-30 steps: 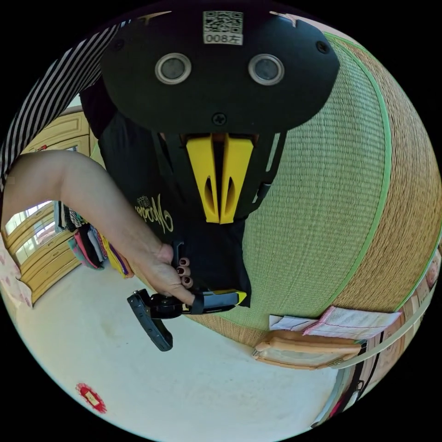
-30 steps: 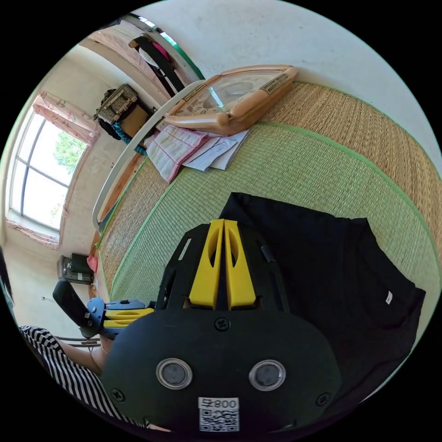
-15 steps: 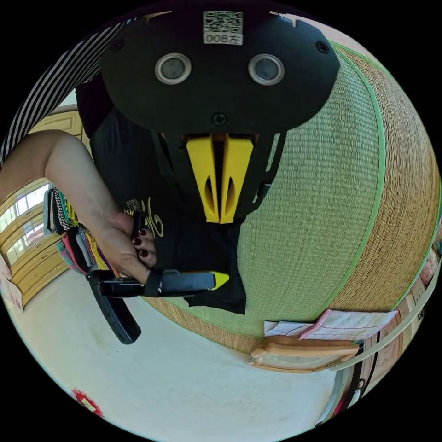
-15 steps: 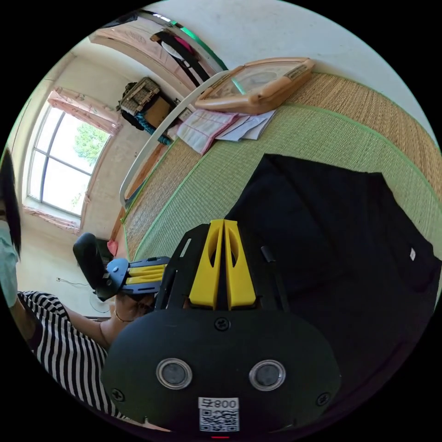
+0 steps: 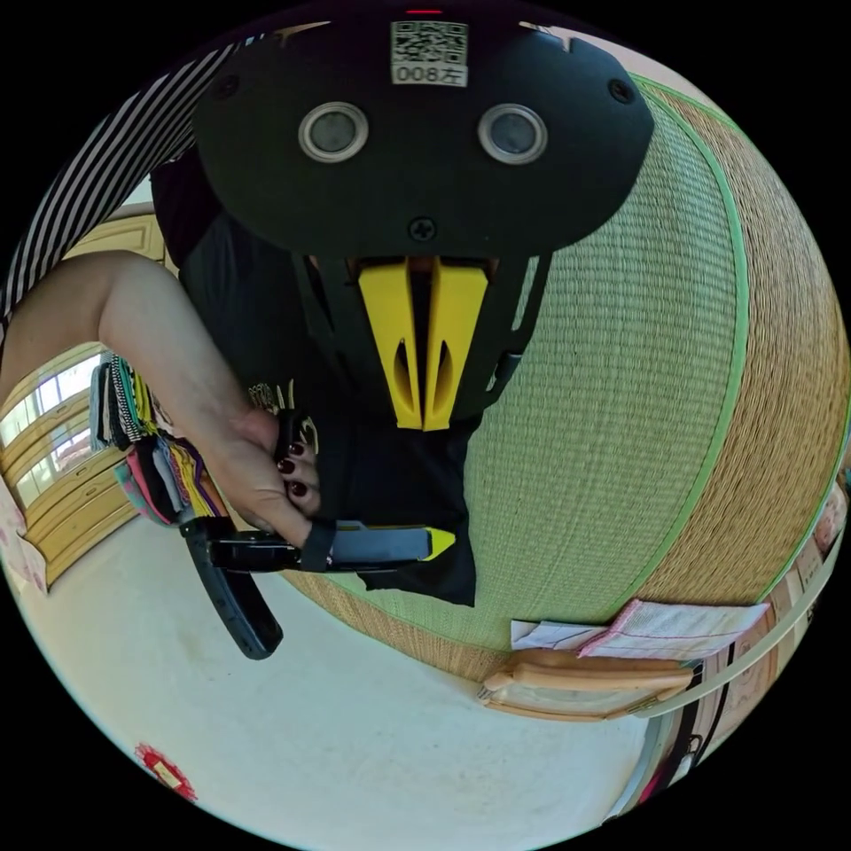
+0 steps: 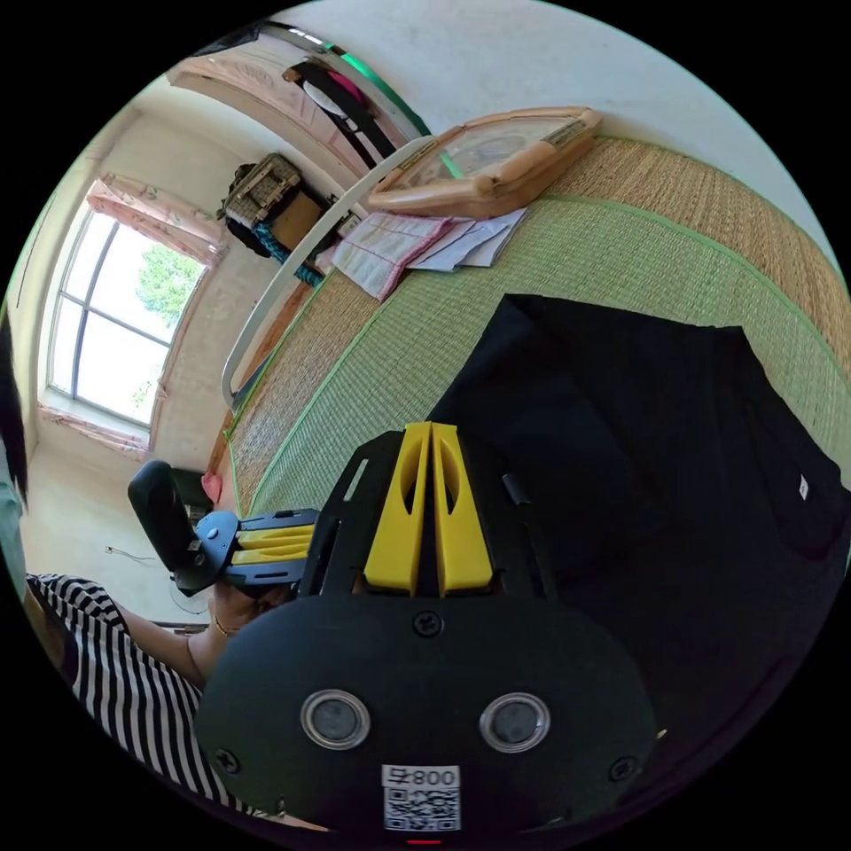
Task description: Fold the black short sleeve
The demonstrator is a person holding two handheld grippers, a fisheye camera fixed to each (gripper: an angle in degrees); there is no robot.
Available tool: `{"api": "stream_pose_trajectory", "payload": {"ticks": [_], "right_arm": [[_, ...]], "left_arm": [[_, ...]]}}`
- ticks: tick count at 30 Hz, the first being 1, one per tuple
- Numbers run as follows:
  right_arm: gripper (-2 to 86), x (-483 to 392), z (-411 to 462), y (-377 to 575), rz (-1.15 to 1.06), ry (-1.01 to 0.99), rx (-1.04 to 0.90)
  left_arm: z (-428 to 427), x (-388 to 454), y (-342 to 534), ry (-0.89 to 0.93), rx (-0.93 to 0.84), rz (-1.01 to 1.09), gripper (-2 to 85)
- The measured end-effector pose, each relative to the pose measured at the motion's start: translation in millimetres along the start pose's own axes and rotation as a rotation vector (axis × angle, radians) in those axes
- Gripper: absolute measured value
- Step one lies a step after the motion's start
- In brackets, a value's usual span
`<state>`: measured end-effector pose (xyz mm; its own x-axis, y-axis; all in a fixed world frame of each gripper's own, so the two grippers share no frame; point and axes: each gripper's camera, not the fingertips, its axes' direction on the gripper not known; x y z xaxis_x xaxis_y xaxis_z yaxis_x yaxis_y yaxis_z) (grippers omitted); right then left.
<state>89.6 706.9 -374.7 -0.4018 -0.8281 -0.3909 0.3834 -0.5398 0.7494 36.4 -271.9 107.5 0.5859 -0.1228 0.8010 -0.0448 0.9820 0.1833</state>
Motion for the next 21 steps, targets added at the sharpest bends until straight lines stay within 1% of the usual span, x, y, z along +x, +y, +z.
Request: {"api": "stream_pose_trajectory", "payload": {"ticks": [2,5,10,11,14,18,21], "right_arm": [[0.1,8,9,2,0.011,0.026,-0.018],[0.1,17,16,12,0.024,-0.007,-0.02],[0.1,23,0,53,0.019,0.0,0.023],[0.1,29,-8,70,0.024,-0.009,0.036],[0.2,53,-38,124,0.076,0.045,0.067],[0.4,100,-93,221,0.253,0.165,0.121],[0.9,126,-120,287,0.379,0.27,0.108]], "left_arm": [[-1,-3,0,0.011,-0.007,-0.004,0.2],[-3,-7,1,0.016,-0.006,-0.007,0.2],[-13,-10,5,0.045,0.039,-0.001,0.2],[-16,-10,6,0.059,0.055,0.008,0.2],[-19,-7,6,0.083,0.059,0.039,0.2],[-10,0,2,0.049,-0.026,0.061,0.1],[-9,7,0,-0.002,-0.05,0.08,0.1]]}}
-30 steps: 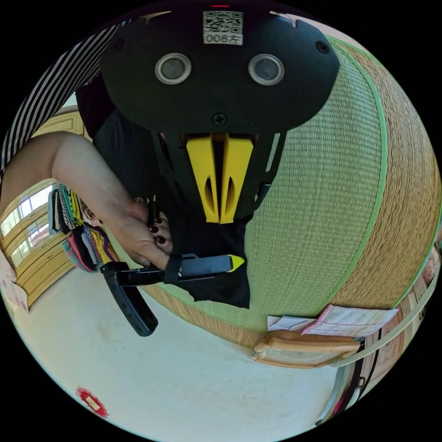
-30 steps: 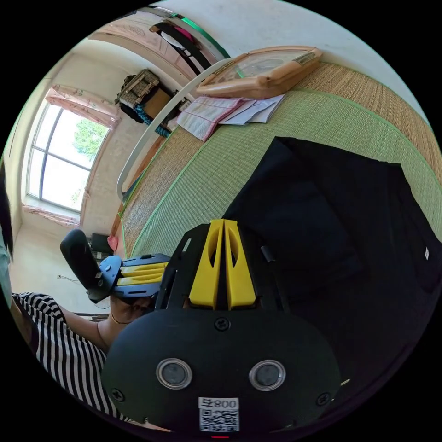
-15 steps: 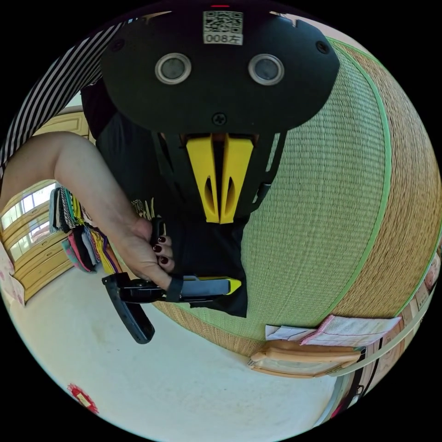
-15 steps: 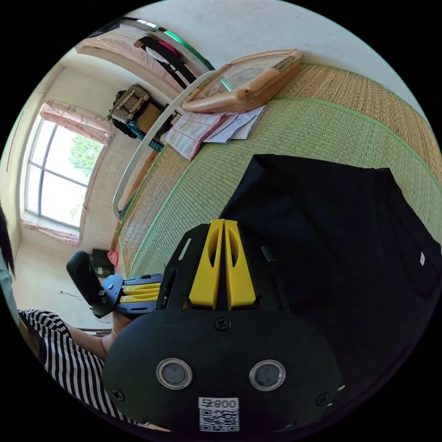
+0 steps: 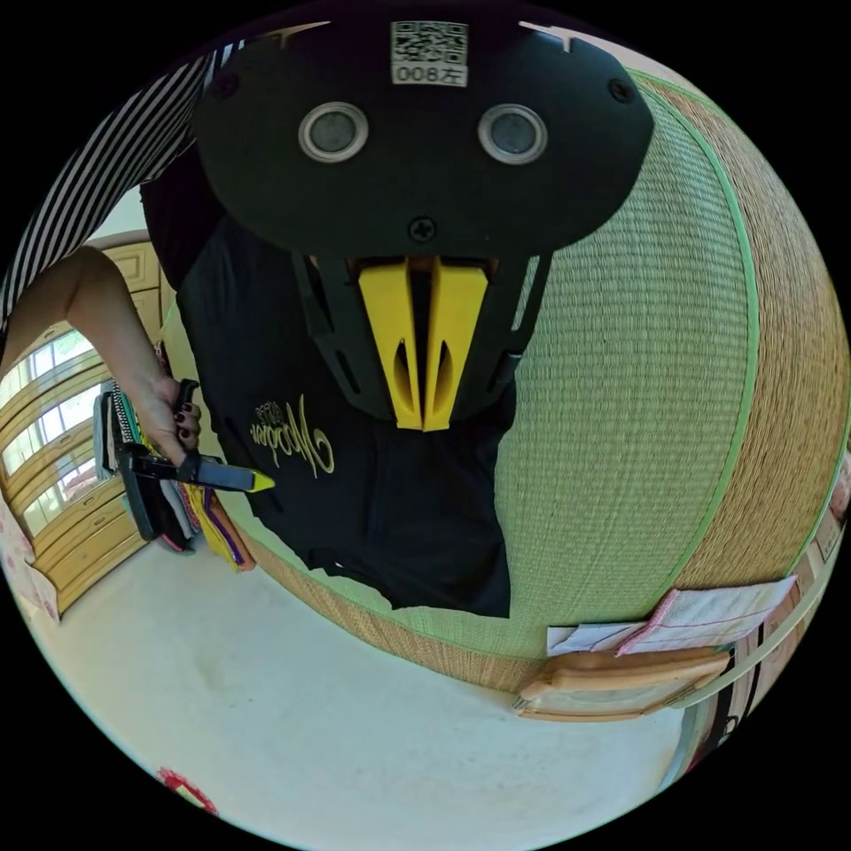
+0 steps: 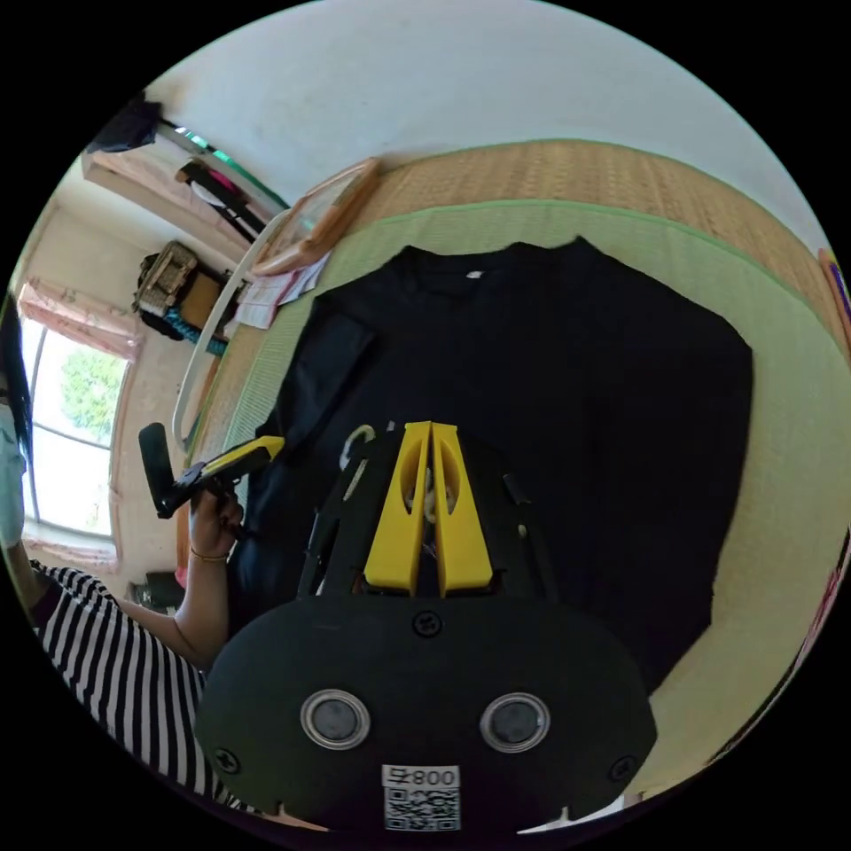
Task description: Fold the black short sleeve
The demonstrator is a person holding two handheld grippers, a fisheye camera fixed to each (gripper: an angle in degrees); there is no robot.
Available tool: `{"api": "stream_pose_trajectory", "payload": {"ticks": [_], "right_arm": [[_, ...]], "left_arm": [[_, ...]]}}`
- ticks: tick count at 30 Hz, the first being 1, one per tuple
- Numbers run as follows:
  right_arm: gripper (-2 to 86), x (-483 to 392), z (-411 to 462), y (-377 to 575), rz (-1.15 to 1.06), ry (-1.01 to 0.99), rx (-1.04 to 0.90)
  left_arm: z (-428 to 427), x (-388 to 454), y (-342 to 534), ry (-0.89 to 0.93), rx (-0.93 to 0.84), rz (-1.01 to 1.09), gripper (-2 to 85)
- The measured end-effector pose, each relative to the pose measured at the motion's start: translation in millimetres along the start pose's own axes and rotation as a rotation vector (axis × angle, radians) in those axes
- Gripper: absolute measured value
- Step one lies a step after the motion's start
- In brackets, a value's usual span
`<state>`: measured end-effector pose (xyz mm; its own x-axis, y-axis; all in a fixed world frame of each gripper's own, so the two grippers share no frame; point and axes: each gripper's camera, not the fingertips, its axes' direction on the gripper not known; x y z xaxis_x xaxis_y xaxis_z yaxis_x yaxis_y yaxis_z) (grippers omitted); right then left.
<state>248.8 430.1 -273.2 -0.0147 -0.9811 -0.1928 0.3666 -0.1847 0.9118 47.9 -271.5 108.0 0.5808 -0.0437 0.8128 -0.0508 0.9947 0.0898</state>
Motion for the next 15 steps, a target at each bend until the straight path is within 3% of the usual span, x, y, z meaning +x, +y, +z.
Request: {"api": "stream_pose_trajectory", "payload": {"ticks": [9,15], "right_arm": [[5.6,49,-14,88,0.008,0.219,-0.008],[5.2,77,11,126,-0.015,0.301,-0.027]], "left_arm": [[-10,-2,2,0.027,0.006,-0.011,0.2],[-15,14,2,-0.061,-0.004,0.024,0.2]]}}
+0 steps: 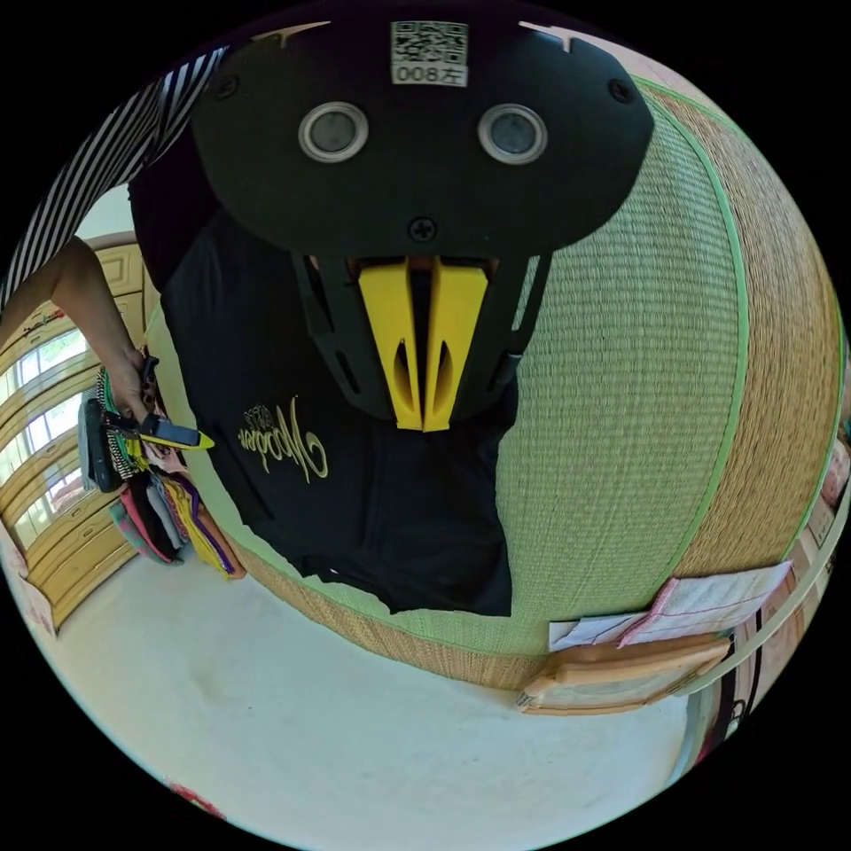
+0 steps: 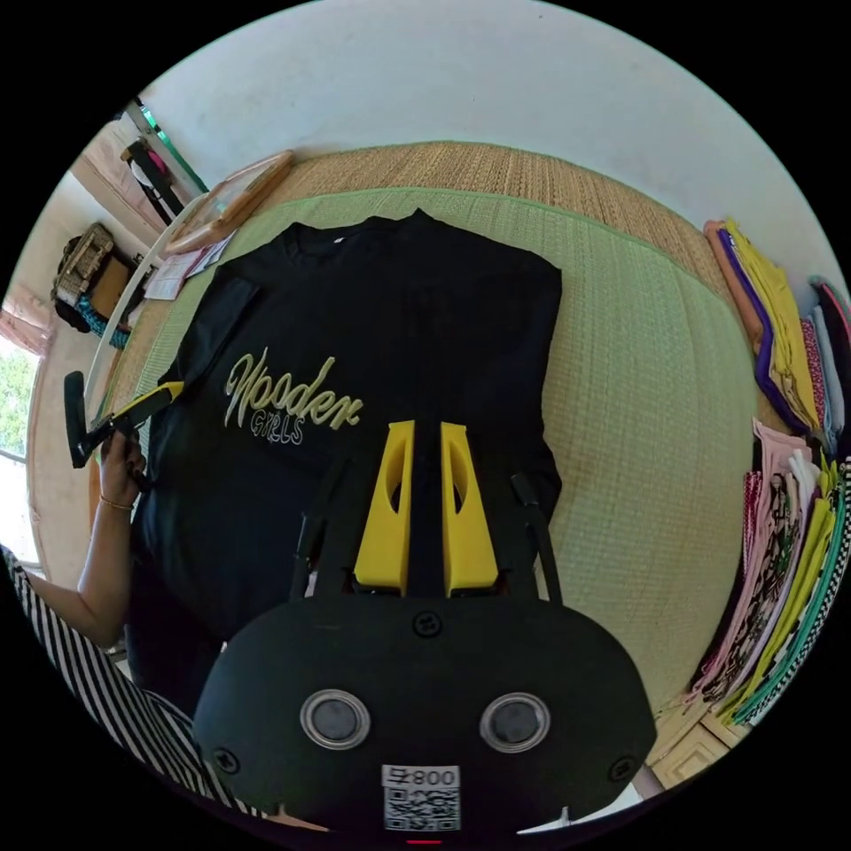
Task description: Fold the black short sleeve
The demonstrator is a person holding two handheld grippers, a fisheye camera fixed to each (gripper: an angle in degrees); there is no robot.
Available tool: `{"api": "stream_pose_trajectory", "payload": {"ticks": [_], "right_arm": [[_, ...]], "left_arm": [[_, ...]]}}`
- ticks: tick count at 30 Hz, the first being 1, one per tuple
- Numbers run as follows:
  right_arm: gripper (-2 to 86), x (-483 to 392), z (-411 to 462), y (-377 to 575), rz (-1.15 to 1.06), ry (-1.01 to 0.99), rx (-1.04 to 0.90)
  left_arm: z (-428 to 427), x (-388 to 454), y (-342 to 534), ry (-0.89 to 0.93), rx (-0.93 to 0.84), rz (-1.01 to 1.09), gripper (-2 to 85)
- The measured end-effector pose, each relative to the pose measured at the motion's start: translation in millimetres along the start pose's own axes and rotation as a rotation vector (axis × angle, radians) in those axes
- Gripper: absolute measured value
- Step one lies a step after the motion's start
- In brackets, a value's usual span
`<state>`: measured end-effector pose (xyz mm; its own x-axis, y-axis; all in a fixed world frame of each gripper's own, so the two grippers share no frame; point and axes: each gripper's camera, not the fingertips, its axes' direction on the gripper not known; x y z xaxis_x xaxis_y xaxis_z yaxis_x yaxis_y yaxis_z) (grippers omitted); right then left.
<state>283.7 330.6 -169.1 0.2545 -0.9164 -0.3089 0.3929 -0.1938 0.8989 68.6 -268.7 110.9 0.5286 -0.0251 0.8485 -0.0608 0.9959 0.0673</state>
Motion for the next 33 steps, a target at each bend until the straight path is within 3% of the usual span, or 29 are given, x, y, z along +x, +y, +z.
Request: {"api": "stream_pose_trajectory", "payload": {"ticks": [8,17,22,33], "right_arm": [[1.4,37,32,44,0.031,-0.092,0.014],[1.4,90,37,100,0.127,-0.216,0.08],[1.0,110,67,130,0.161,-0.171,0.036],[0.1,148,131,143,0.19,-0.171,0.058]], "left_arm": [[-9,11,1,-0.056,-0.009,0.015,0.1],[-42,9,8,0.066,0.002,-0.062,0.2],[-29,23,16,-0.074,-0.155,-0.009,0.1],[-17,33,-11,-0.162,-0.073,-0.015,0.2]]}}
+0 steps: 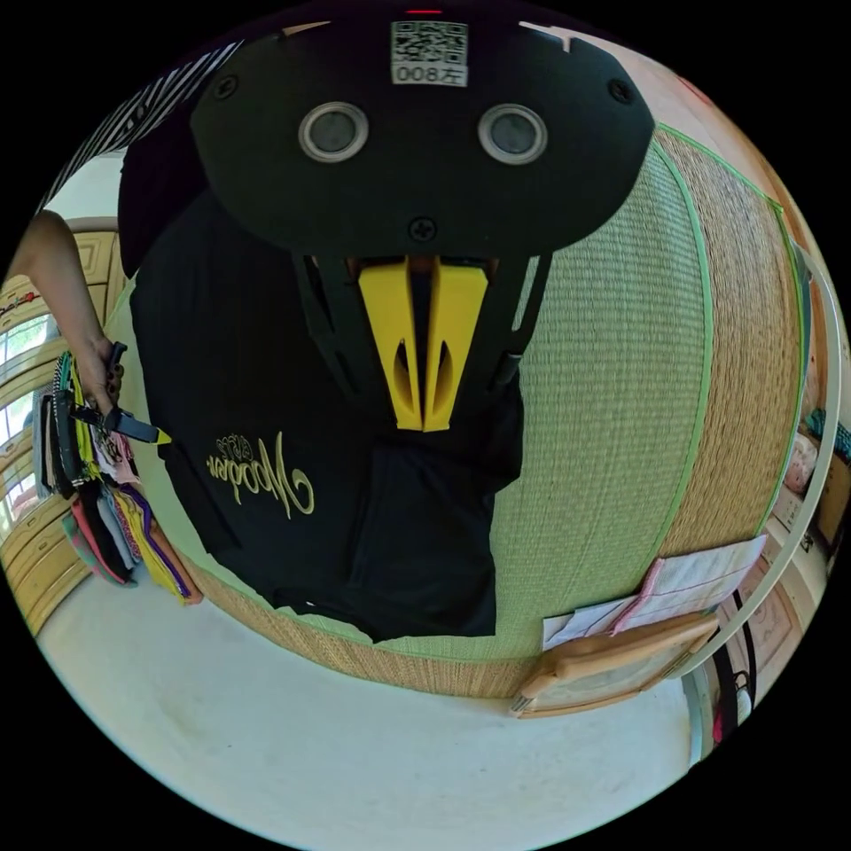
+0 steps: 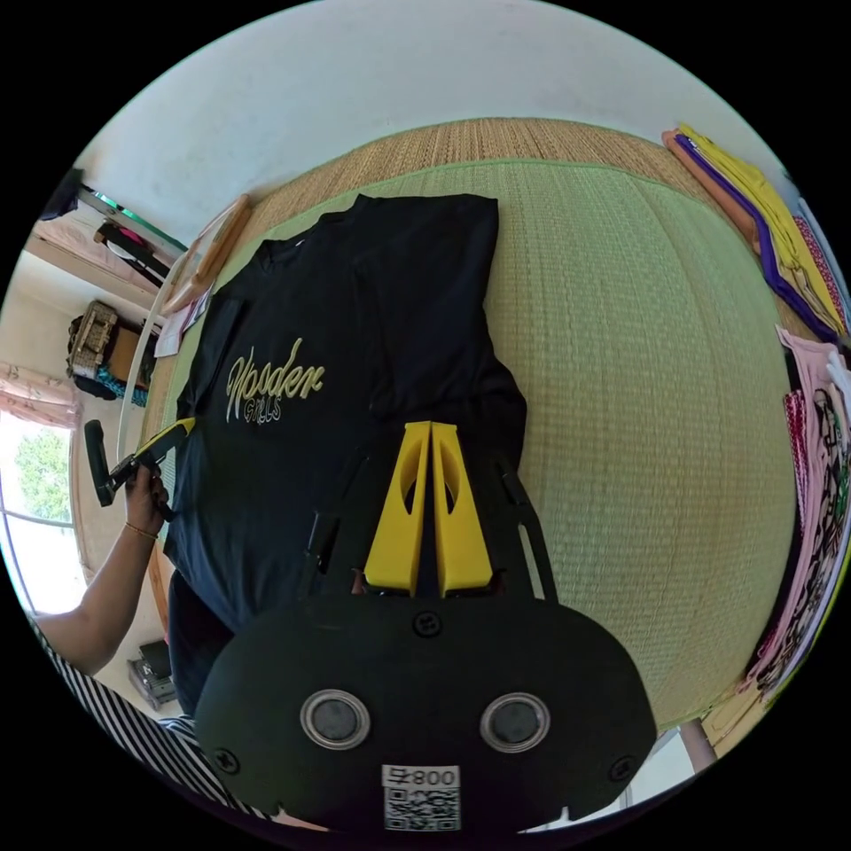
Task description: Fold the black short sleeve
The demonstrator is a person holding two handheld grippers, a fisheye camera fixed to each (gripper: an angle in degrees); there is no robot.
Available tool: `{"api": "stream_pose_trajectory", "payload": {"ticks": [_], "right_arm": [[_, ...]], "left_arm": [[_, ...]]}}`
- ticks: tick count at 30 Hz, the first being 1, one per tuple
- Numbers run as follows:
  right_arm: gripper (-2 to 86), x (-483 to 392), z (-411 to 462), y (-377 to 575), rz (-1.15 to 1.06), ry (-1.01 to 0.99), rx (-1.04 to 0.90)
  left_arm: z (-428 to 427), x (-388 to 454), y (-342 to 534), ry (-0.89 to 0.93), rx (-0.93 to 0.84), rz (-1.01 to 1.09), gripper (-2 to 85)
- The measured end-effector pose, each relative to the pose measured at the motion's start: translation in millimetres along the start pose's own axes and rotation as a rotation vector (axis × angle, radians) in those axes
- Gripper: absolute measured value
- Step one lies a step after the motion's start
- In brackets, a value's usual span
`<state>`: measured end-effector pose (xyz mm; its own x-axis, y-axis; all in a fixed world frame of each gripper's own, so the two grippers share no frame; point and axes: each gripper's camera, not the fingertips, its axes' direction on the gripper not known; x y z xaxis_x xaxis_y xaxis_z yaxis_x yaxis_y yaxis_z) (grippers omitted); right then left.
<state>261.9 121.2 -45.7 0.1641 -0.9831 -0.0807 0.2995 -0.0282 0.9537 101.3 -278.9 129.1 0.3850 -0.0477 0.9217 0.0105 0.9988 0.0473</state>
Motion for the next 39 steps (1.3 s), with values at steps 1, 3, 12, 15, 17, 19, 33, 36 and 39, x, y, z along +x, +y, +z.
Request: {"api": "stream_pose_trajectory", "payload": {"ticks": [1,3,12,15,17,19,33,36,39], "right_arm": [[0.1,2,2,-2,0.002,0.003,0.001],[0.1,10,13,-11,0.004,0.008,0.004],[0.1,38,31,13,0.018,-0.015,-0.01],[0.1,53,25,49,0.038,-0.068,-0.001],[0.1,61,23,75,0.041,-0.101,-0.009],[0.1,69,20,105,0.054,-0.109,-0.021],[0.2,69,46,263,0.093,-0.025,-0.124],[0.2,61,50,272,0.054,-0.01,-0.151],[0.2,57,54,290,0.029,0.008,-0.137]], "left_arm": [[2,-1,-6,0.003,0.0,-0.007,0.2],[5,-4,-15,0.009,-0.001,-0.015,0.2],[-3,-8,-5,0.039,-0.043,-0.023,0.1],[-21,-16,23,0.085,-0.031,-0.035,0.3],[-35,-28,51,0.118,-0.032,-0.065,0.4],[-43,-38,74,0.119,-0.052,-0.098,0.7],[-39,-55,158,0.141,-0.177,-0.257,1.4],[-47,-50,164,0.106,-0.157,-0.24,2.2],[-47,-49,172,0.091,-0.17,-0.232,3.7]]}}
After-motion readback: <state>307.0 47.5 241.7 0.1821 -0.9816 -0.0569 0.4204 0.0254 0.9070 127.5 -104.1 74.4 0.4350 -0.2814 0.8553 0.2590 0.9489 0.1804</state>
